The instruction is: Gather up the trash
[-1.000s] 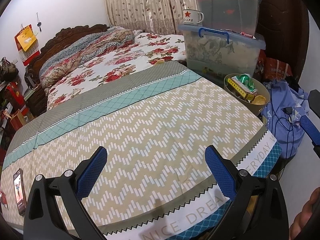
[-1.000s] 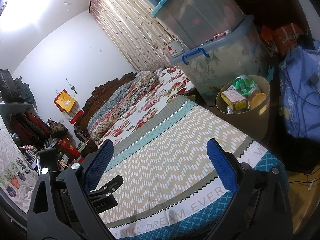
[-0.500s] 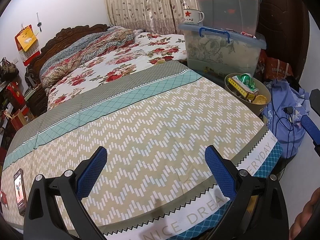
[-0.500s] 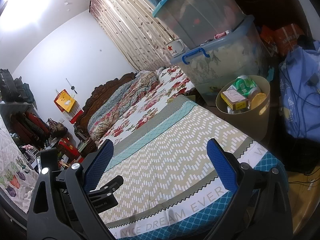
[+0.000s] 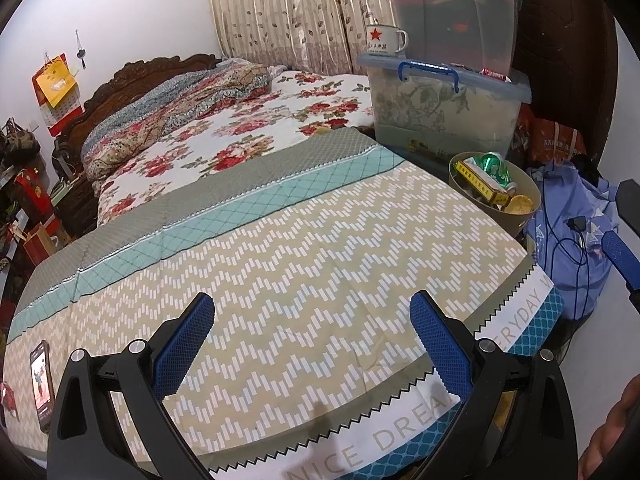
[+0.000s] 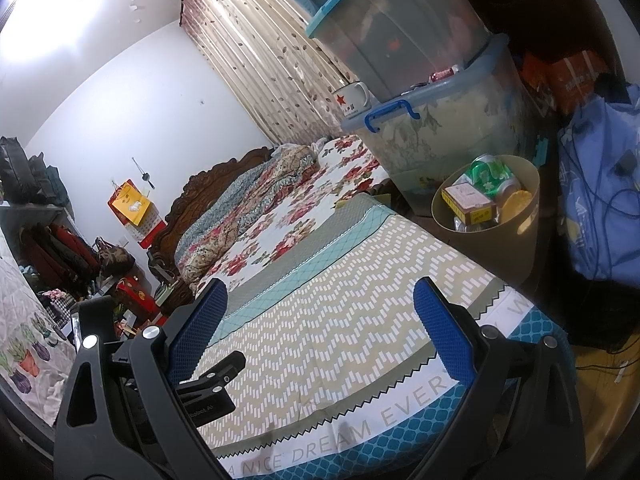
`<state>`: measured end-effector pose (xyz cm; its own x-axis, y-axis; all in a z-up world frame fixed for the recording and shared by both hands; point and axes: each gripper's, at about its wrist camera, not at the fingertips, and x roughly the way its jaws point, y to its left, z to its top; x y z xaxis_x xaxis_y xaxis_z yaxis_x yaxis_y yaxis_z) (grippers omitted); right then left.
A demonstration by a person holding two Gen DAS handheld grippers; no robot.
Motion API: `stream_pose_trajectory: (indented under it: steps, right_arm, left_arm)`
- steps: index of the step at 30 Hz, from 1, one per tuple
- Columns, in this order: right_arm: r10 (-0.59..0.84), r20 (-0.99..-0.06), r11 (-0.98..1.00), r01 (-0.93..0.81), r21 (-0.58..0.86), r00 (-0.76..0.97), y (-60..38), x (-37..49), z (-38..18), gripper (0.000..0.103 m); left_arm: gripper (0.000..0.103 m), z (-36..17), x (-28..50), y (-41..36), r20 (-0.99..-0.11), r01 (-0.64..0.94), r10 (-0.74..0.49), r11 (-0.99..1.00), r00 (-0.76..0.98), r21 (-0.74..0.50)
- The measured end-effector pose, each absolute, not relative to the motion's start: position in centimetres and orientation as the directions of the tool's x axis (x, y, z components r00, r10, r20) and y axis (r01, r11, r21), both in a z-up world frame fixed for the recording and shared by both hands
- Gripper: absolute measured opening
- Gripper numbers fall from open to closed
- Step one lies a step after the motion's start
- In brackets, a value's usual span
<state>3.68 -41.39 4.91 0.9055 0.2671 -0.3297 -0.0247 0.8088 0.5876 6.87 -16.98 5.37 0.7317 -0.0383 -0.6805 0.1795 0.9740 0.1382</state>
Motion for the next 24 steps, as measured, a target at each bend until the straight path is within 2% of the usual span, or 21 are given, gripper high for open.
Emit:
stream_pose_trajectory:
  steps: [17, 24]
  right_arm:
    - [0.247, -0.321, 0.819, -0.019, 0.574, 0.914, -42.8, 3.8, 5.9, 0.093]
    - [0.173, -0.297, 0.838, 0.018, 0.545, 0.939, -44.0, 1.9, 7.0, 0.093]
  left_arm:
    - [0.094, 8.9, 5.2, -16.9, -0.569, 0.169, -0.063, 0.976, 0.82, 0.136]
    - [0.094, 11.0, 5.1, -18.6, -0.524, 0.218, -0.123, 0.968, 0.843, 0.125]
